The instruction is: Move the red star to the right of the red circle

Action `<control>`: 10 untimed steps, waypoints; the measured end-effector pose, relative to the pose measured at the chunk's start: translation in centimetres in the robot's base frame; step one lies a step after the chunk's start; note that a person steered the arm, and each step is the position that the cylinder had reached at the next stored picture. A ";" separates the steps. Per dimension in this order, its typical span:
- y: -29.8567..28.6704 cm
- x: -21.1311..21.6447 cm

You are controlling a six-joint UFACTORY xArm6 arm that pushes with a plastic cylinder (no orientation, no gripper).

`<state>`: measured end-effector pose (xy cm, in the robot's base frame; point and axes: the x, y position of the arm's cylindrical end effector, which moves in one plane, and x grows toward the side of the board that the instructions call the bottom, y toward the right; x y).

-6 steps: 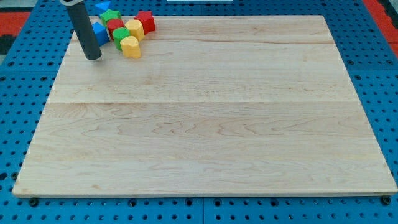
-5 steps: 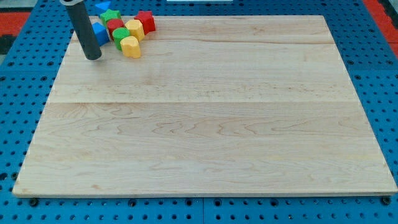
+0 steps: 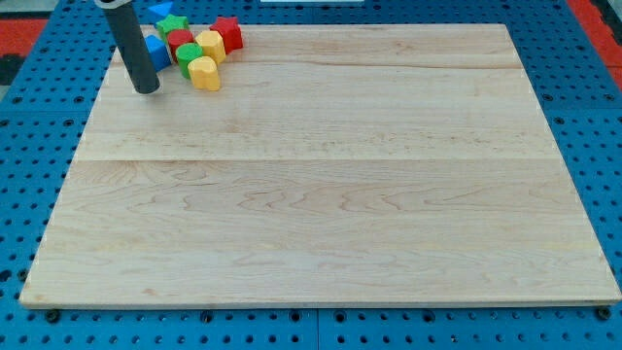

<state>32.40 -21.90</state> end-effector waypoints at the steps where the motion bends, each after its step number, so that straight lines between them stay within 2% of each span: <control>1: -0.1 0.9; 2: -0.1 0.9; 4: 2.0 5.2; 5: 5.4 5.3; 6: 12.1 4.0; 7: 14.5 -2.7; 8: 14.5 -9.5; 9: 14.5 -13.1; 10: 14.3 -13.1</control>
<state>19.31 -7.64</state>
